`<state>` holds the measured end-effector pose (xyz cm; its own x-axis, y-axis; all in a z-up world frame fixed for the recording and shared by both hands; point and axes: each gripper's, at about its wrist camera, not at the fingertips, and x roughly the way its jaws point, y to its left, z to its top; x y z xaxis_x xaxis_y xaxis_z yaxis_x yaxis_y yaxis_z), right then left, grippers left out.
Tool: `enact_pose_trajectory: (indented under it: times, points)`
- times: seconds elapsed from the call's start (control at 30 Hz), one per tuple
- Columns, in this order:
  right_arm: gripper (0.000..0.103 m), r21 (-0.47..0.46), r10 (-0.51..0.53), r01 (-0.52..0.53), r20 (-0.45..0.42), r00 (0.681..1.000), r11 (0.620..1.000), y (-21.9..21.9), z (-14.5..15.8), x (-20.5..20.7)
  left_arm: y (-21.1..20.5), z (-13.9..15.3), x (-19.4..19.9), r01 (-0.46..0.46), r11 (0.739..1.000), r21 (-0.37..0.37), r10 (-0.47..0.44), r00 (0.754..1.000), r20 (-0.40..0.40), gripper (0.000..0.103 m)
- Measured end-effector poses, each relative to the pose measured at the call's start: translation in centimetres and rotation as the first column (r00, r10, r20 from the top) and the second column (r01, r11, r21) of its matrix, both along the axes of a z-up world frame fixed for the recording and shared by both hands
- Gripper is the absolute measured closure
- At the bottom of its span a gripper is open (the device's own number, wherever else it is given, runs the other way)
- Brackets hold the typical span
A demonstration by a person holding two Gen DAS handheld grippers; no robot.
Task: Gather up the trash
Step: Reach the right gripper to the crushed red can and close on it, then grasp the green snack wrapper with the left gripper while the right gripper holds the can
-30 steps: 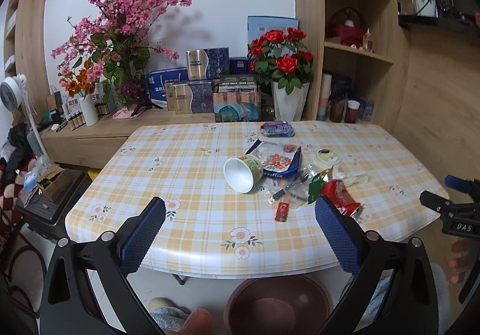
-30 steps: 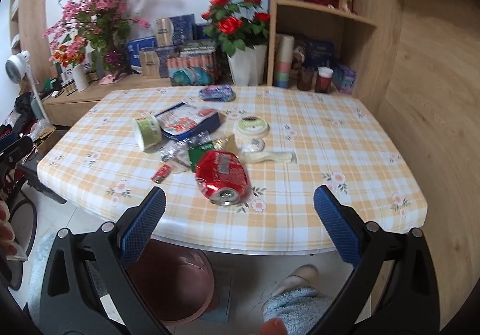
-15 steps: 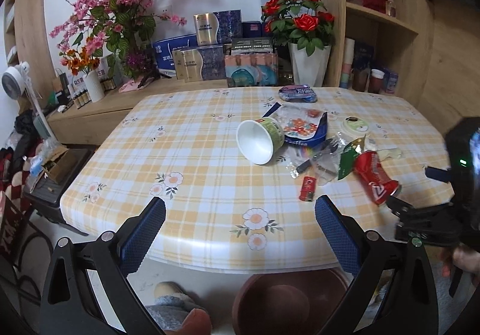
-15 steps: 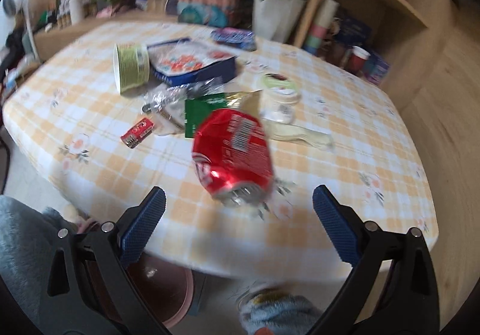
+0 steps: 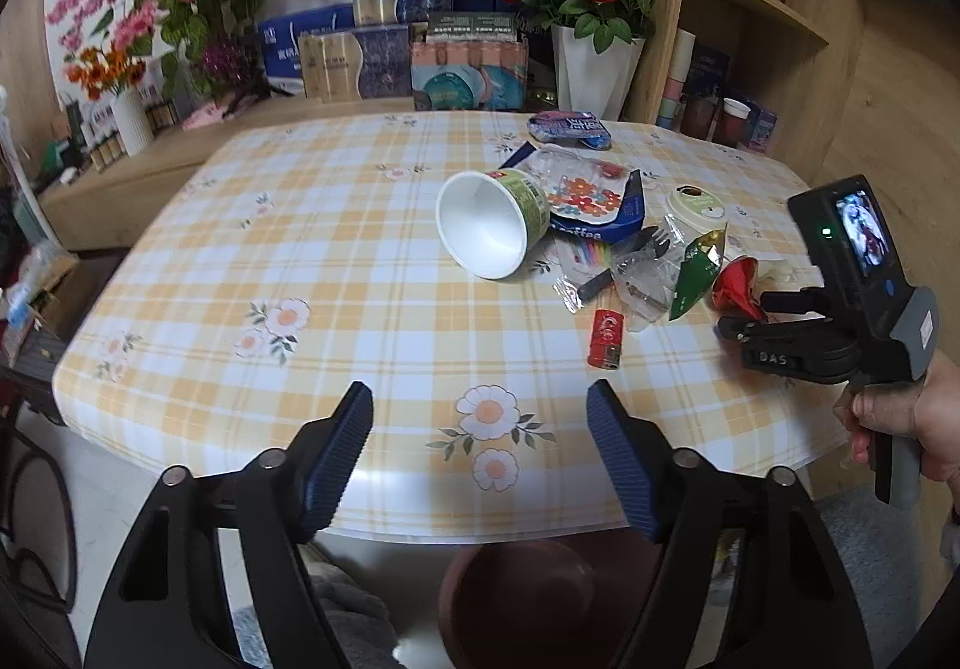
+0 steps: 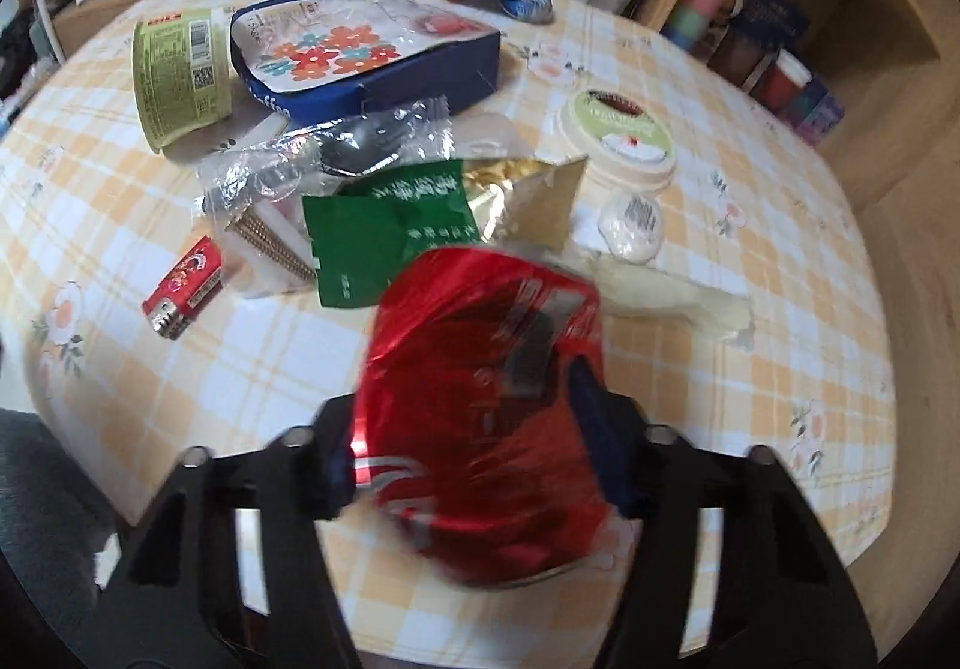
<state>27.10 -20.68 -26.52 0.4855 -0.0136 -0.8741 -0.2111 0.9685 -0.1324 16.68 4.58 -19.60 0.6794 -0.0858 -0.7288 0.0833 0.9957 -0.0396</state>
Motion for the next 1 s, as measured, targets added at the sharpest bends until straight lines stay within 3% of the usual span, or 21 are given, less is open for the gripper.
enact_pose_trajectory:
  times: [0.23,0.37,0.6,0.7,0.9,1.0]
  points:
    - [0.092,0.147,-0.079,0.066,0.081,0.994,0.987,-4.6,2.8,-1.4,-1.6,-1.4,1.0,0.075,0.996,-0.037,-0.077,0.995,-0.056,0.054]
    - [0.093,0.239,-0.122,0.096,0.095,0.988,0.966,-6.5,3.5,-2.1,-3.8,-1.7,1.5,0.144,0.989,-0.041,-0.146,0.987,-0.070,0.060]
    - [0.093,0.345,-0.184,0.128,0.135,0.974,0.930,-9.1,4.0,-3.7,-7.8,-1.8,4.1,0.251,0.967,-0.048,-0.254,0.965,-0.061,0.061]
    - [0.093,0.370,-0.212,0.152,0.127,0.969,0.917,-10.1,3.9,-4.1,-10.9,-2.1,6.4,0.327,0.945,-0.009,-0.327,0.945,-0.028,0.061]
    - [0.093,0.403,-0.246,0.177,0.126,0.961,0.898,-12.1,3.9,-4.9,-15.4,-4.1,11.7,0.423,0.906,0.027,-0.419,0.904,-0.082,0.061]
    - [0.093,0.418,-0.260,0.184,0.133,0.957,0.890,-12.8,3.9,-5.2,-16.5,-4.4,13.7,0.455,0.890,0.032,-0.450,0.888,-0.094,0.069]
